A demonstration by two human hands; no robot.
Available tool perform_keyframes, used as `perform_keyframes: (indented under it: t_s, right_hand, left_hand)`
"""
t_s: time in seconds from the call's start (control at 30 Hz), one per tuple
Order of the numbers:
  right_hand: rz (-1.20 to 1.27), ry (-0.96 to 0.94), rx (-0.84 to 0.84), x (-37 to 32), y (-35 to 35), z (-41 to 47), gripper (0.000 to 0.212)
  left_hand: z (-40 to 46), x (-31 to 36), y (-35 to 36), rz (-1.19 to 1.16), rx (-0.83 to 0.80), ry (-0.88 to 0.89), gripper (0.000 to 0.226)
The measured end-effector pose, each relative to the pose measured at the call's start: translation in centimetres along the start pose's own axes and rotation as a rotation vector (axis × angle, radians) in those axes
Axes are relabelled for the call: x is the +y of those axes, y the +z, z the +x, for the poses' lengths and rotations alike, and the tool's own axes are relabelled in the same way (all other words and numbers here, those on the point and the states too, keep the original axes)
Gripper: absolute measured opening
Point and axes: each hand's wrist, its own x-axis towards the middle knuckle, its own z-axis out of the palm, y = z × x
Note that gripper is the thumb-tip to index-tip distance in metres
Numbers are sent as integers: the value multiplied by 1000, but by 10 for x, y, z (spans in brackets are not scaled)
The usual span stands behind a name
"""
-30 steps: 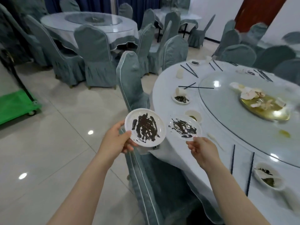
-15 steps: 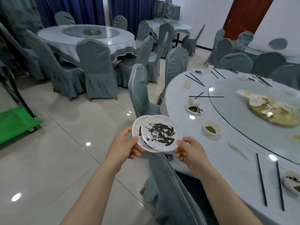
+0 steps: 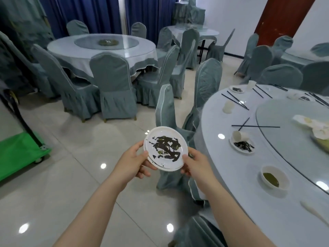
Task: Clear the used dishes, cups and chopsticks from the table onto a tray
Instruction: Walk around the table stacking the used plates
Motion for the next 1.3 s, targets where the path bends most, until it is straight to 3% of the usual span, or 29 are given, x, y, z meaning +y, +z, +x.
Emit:
perform_keyframes:
  t_s: [0.2,0.3,0.8,1.03,1.3]
  right_hand:
    - [50,-48,120,-28,3,70,30]
    - [83,-32,232,-30,-6,91,20]
    - [65,239,803,20,-33,123,12]
    - [149,411,998,61,-76,136,11]
    - [280,507,1129,111,-170,204,18]
  left_hand:
    - [85,39,-7,41,-23,76,31]
    - [122,44,-3,63,-71,87,34]
    - [284,58,14,159,-454,62,46]
    - [337,67,50,221,-587,59,46]
    - [421,76,119,237,-568,41,37]
